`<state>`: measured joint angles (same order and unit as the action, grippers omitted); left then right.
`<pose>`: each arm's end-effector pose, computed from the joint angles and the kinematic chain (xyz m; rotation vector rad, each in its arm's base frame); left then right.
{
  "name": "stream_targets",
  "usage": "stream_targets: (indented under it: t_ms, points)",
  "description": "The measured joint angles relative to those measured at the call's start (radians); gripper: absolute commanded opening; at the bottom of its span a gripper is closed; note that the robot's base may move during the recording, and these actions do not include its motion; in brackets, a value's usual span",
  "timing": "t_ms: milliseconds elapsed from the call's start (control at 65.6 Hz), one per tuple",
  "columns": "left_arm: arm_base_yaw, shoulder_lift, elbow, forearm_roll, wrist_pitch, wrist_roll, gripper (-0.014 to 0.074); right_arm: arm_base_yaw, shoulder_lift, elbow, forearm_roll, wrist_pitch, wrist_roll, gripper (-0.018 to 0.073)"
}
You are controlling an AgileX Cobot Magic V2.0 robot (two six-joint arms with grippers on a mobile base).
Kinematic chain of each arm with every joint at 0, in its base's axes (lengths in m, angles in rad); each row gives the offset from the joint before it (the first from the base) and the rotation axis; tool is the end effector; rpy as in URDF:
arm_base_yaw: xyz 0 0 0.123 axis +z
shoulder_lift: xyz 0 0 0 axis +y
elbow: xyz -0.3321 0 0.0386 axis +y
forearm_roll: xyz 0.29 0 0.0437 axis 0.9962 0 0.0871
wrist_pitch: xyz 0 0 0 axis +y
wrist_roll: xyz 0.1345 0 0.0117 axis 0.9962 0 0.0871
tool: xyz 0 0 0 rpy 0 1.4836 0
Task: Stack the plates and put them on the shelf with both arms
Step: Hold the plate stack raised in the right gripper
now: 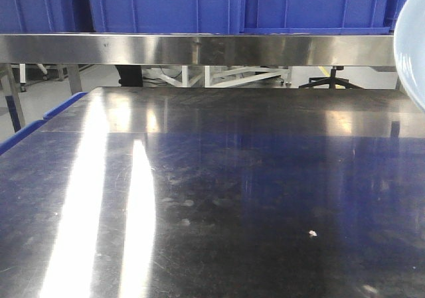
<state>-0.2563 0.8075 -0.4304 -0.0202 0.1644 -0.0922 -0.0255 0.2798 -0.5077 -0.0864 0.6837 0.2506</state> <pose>0.1985 -0.0525 0.2642 0.1485 2.0277 -0.2359 0.0897 -0.0097 0.3115 0.2382 1.9227 0.0524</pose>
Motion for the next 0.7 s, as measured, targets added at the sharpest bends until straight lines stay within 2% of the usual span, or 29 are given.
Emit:
stream_targets:
  t_ms: [701]
  points:
    - [0.0, 0.0, 0.0, 0.0, 0.0, 0.0, 0.0087, 0.0, 0.0, 0.0, 0.0, 0.0, 0.0, 0.0048]
